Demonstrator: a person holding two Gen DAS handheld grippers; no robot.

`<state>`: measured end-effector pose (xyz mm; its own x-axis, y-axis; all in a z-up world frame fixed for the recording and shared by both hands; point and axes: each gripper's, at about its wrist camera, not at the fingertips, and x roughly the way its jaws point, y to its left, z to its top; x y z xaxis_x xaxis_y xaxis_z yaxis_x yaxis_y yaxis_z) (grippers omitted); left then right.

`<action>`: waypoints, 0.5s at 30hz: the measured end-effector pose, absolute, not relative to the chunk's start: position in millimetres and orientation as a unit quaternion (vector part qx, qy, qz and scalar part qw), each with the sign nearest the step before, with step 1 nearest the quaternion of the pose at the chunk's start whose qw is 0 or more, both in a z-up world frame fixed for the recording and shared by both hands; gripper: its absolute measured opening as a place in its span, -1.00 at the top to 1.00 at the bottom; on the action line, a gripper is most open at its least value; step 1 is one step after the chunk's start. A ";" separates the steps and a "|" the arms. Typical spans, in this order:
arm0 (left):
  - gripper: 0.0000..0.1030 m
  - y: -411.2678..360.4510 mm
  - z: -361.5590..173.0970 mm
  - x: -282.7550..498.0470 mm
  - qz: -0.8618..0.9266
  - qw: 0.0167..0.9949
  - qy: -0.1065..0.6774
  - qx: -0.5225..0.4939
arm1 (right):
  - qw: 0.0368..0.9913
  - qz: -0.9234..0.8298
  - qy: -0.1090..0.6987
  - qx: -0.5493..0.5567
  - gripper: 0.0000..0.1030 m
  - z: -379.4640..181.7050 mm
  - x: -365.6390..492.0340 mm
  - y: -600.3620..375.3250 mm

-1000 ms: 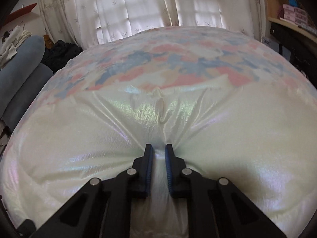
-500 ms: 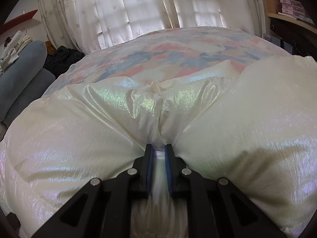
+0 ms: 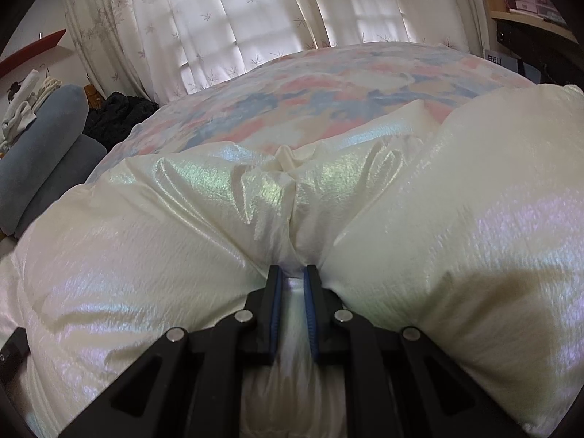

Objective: Fold large clothes

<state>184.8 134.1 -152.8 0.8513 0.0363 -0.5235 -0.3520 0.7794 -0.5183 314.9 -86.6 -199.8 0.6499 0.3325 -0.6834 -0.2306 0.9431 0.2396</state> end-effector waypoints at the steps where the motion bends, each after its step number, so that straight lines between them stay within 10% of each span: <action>1: 0.19 120.5 -139.4 185.3 0.108 0.923 0.238 -0.282 | 0.905 0.156 0.389 0.067 0.78 -200.0 315.0 -87.2; 15: 0.41 35.4 -71.9 169.7 0.101 0.967 0.192 -0.130 | 0.869 0.184 0.454 0.066 0.77 -176.7 328.7 -93.8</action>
<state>169.7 35.4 -71.9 0.9055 0.1458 -0.3986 -0.2462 0.9454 -0.2135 328.7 -93.8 -176.7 0.5205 0.3793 -0.7650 -0.2603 0.9237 0.2810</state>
